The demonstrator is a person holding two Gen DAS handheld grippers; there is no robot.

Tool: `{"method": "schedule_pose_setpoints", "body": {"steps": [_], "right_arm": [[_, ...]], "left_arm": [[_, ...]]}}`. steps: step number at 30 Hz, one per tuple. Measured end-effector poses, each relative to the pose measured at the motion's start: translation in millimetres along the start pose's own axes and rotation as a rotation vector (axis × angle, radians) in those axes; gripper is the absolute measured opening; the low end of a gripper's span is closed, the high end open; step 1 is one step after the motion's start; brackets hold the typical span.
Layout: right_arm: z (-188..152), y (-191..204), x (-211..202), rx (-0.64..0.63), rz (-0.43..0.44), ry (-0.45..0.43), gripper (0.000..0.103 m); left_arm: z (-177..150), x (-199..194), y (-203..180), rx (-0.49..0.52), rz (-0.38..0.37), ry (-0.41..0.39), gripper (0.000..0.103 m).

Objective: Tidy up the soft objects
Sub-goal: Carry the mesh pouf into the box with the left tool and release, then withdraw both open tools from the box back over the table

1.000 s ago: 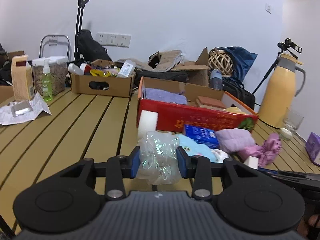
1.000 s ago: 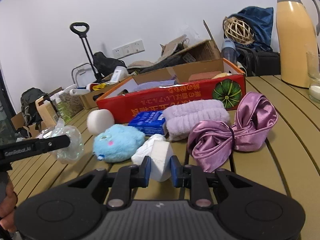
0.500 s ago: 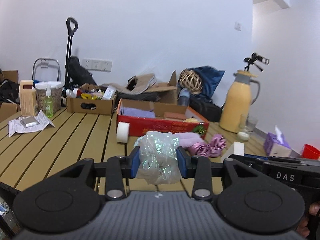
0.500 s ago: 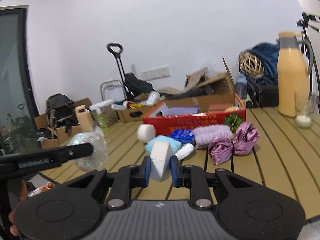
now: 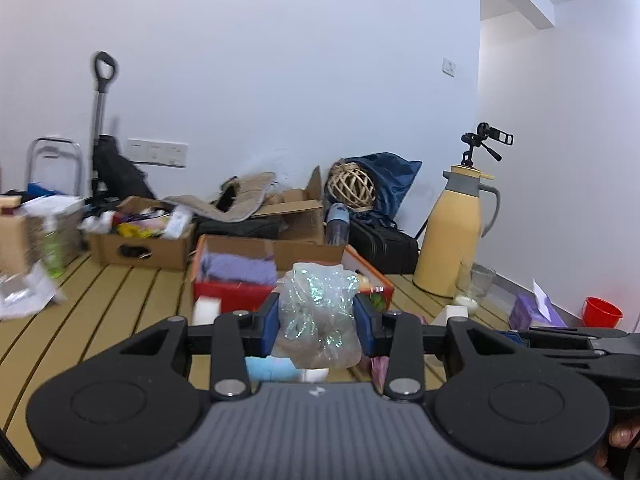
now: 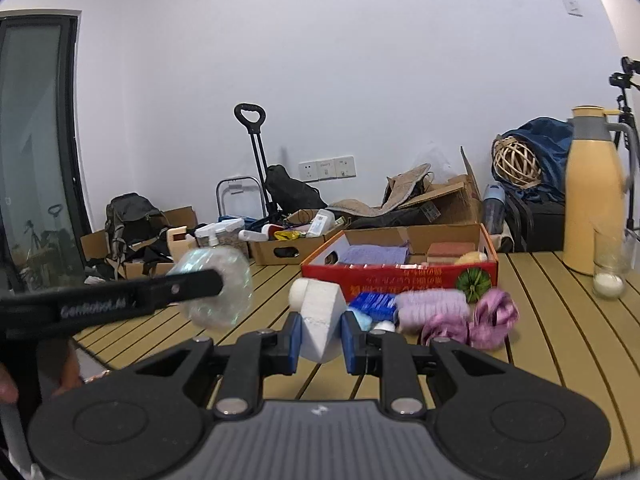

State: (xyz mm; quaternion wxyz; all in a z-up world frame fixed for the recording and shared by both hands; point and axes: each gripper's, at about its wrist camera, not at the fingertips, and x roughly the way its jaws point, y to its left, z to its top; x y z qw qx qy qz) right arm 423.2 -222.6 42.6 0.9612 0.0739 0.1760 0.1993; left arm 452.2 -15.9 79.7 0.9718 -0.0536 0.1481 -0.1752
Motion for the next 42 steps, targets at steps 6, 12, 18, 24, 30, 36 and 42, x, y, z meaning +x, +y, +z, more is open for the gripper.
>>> {"method": "schedule_pose_setpoints", "body": {"steps": [6,12,18,24,30,36,42], "right_arm": [[63,-71,106,0.017,-0.042,0.077,0.021],[108,-124,237,-0.033,-0.092,0.234,0.021],[99,-149,336,-0.095,-0.148,0.394,0.022],[87,-160,359,-0.103,-0.216,0.426,0.045],[110,-159,324,-0.05,-0.228,0.361,0.053],[164,-133,243,-0.08,-0.235,0.25,0.06],[187,-94,151,-0.113,-0.217,0.153,0.069]], "left_arm": [[62,155,31,-0.053,-0.057,0.139,0.039],[85,323,50,-0.109,-0.022,0.31,0.039],[64,434,56,-0.092,0.113,0.45,0.048],[56,448,54,-0.028,0.117,0.455,0.083],[90,398,42,0.009,0.063,0.391,0.084],[146,301,26,0.093,0.055,0.279,0.089],[162,178,17,0.133,0.071,0.142,0.09]]}}
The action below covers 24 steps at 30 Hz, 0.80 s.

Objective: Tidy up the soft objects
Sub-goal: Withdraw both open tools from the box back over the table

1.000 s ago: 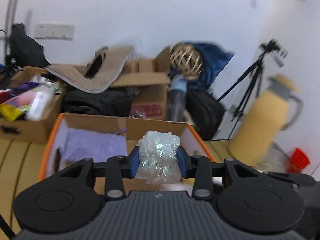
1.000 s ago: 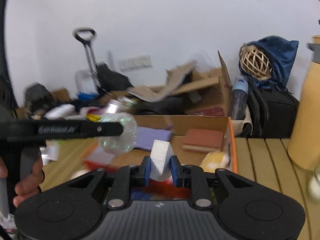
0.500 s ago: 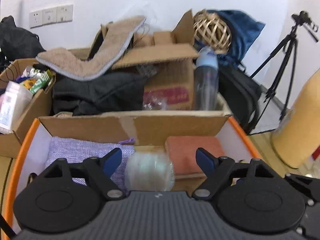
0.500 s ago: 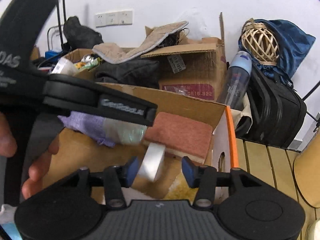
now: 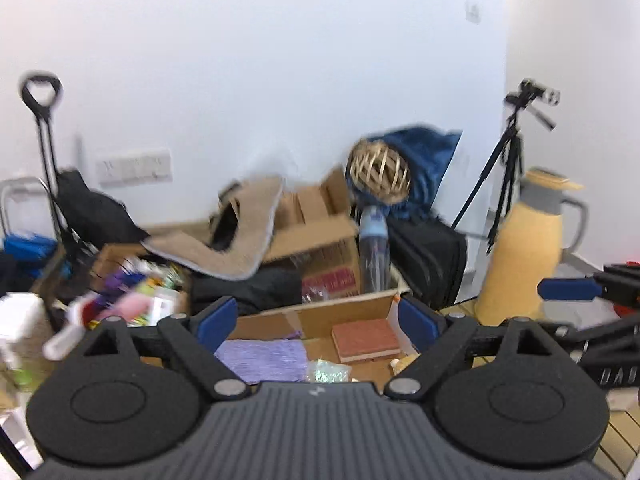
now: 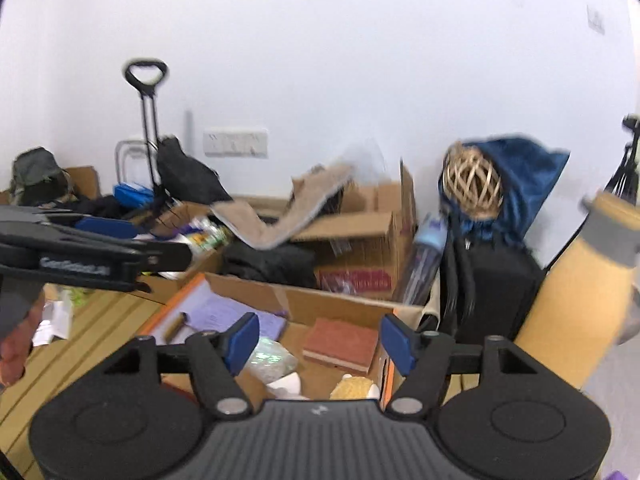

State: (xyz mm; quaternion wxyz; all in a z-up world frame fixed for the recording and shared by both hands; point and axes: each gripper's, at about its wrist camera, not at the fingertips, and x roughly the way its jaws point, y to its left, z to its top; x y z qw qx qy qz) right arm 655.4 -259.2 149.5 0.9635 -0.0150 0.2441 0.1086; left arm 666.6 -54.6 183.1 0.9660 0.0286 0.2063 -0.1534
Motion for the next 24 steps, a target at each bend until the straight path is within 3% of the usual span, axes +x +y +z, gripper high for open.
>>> {"method": "schedule_pose_setpoints", "body": {"steps": [6,11,14,16,18,21,24], "right_arm": [[-50,21,-99,0.031,0.083,-0.11,0.075],[-124,43,-163,0.058,0.109,-0.181,0.077],[-174,62,-195,0.046,0.073,-0.222,0.083],[-210,73,-213,0.049,0.071,-0.227,0.083],[-240,81,-229,0.08,0.085,-0.233,0.084],[-276,94,-241,0.059,0.157,-0.2,0.088],[-285,109,-243,-0.035,0.126,-0.153,0.088]], "left_arm": [[-66,-130,-12,0.05,0.007,-0.177,0.096],[-153,-222,-30,0.041,0.021,-0.268,0.101],[-210,-260,-45,0.094,0.08,-0.266,0.102],[-242,-280,-55,0.098,0.136,-0.245,0.102],[-263,-297,-57,0.071,0.142,-0.236,0.103],[-278,-306,-58,0.038,0.095,-0.183,0.103],[-278,-305,-63,0.073,0.112,-0.19,0.103]]}}
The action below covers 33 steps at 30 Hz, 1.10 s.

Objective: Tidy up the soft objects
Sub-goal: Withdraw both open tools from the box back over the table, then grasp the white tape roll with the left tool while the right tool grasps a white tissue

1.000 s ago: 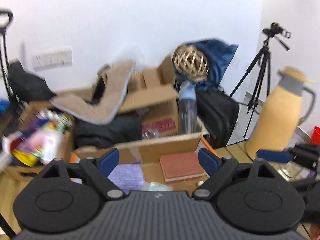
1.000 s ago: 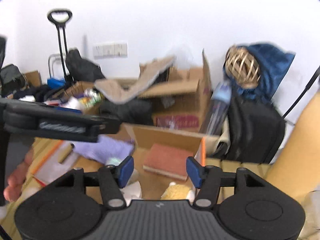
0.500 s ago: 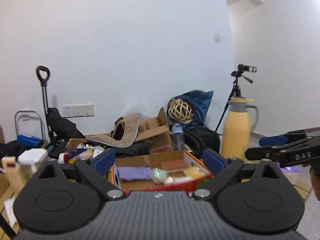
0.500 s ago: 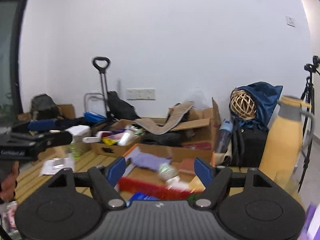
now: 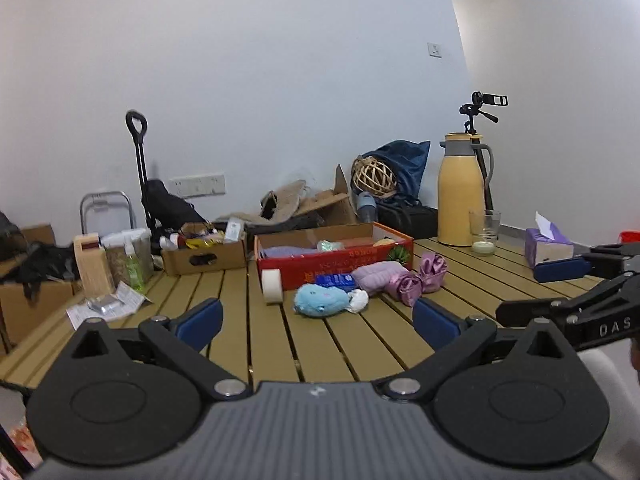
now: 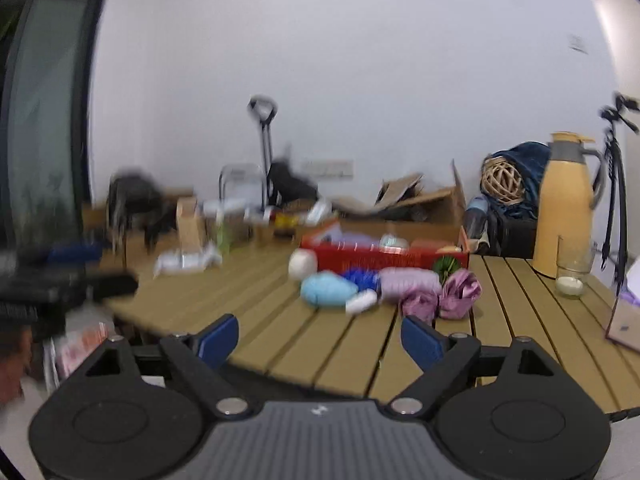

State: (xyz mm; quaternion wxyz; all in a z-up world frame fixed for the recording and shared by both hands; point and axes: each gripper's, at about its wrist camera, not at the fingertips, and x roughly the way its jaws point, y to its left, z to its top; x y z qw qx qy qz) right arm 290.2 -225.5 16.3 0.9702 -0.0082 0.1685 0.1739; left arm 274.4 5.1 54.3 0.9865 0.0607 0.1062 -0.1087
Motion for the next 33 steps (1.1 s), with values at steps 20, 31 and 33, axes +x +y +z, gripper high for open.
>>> {"method": "schedule_pose_setpoints", "body": {"steps": [20,31,33], "right_arm": [[-1,-15,103,0.126,0.057,0.122,0.057],[36,-69,259,0.246,0.048,0.229,0.046],[34,-74,287,0.268,0.029,0.263,0.043]], "left_arm": [[-22,123,41,-0.135,0.033,0.125,0.089],[7,289,70,-0.093,0.068,0.184,0.08],[6,319,72,-0.081,0.083,0.205,0.08]]}}
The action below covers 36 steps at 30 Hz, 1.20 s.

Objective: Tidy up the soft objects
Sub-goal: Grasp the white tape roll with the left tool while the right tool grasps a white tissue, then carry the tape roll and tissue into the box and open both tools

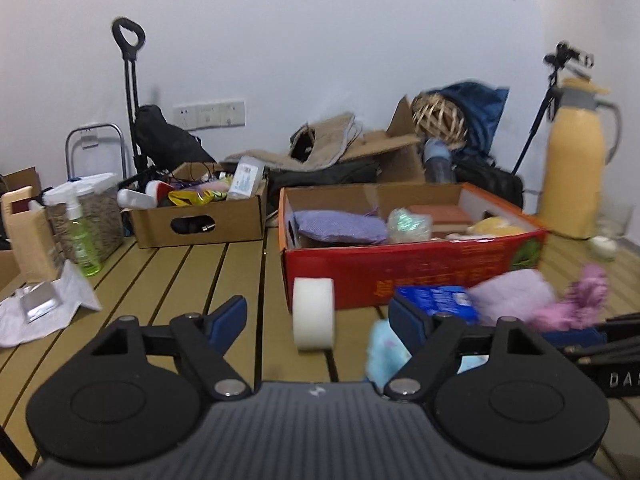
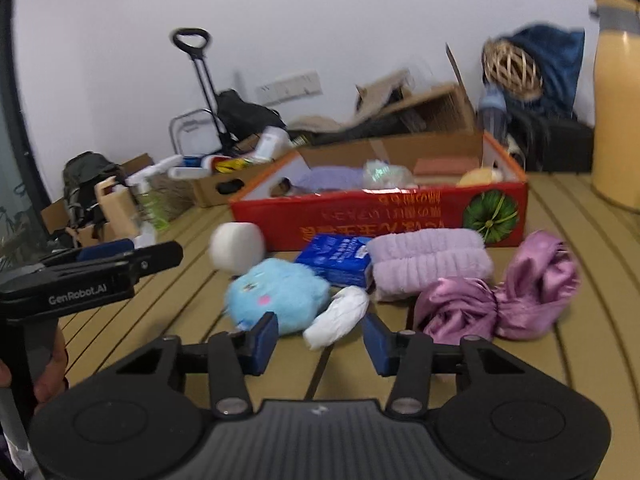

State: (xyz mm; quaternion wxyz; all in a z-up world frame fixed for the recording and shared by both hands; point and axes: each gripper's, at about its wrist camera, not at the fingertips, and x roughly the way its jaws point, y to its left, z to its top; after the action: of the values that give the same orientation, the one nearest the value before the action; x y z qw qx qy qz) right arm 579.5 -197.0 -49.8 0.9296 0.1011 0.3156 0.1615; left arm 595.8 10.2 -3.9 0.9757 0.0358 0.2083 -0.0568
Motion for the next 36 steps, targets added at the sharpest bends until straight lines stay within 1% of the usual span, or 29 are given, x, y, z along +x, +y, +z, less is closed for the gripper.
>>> {"method": "schedule_pose_setpoints", "body": {"steps": [2,4,5,6,7,8,9,10,13,16,18,19,20,22,25,29,31,36], "right_arm": [[3,-5,23,0.019,-0.022,0.014,0.035],[3,-9,37,0.027,-0.033,0.022,0.031],[1,-10,41,0.022,-0.039,0.025,0.024],[0,-10,43,0.016,-0.043,0.025,0.021],[0,-10,45,0.003,-0.045,0.027,0.019],[-1,-9,45,-0.012,-0.048,0.025,0.017],[-1,-9,47,-0.024,-0.053,0.025,0.014],[-1,-11,48,-0.018,-0.05,0.033,0.012],[-1,-15,48,-0.007,-0.034,0.035,0.01],[0,-14,47,-0.019,-0.042,0.034,0.009],[0,-13,43,-0.027,-0.054,0.026,0.006],[-1,-13,40,-0.029,-0.059,0.016,0.003],[-2,-12,34,-0.036,-0.069,0.0,0.003],[-5,-9,21,-0.057,-0.094,-0.029,0.003],[-12,-1,-9,-0.062,-0.095,-0.07,0.003],[-22,13,-69,-0.072,-0.073,-0.154,0.003],[-26,15,-95,-0.059,-0.047,-0.177,0.003],[-28,24,-135,-0.081,-0.04,-0.222,0.003]], "left_arm": [[3,31,2,-0.007,0.029,0.018,0.08],[3,53,6,-0.029,0.025,0.046,0.077],[1,63,8,-0.048,0.017,0.064,0.067],[-1,69,10,-0.058,0.0,0.076,0.048],[-4,75,11,-0.063,-0.028,0.096,0.035],[-6,79,14,-0.081,-0.048,0.117,0.029],[-7,82,17,-0.107,-0.064,0.129,0.029],[-7,81,21,-0.132,-0.069,0.115,0.029],[-6,77,21,-0.13,-0.064,0.088,0.029],[-4,72,18,-0.121,-0.062,0.075,0.029],[1,57,17,-0.123,-0.051,0.041,0.029],[3,47,16,-0.122,-0.047,0.021,0.029],[5,34,14,-0.121,-0.044,0.002,0.029],[6,5,11,-0.132,-0.054,-0.022,0.029],[1,-42,6,-0.172,-0.091,-0.036,0.029],[-11,-98,-5,-0.163,-0.118,-0.051,0.029],[-12,-116,-11,-0.159,-0.135,-0.06,0.029],[-13,-149,-30,-0.133,-0.179,-0.106,0.029]]}}
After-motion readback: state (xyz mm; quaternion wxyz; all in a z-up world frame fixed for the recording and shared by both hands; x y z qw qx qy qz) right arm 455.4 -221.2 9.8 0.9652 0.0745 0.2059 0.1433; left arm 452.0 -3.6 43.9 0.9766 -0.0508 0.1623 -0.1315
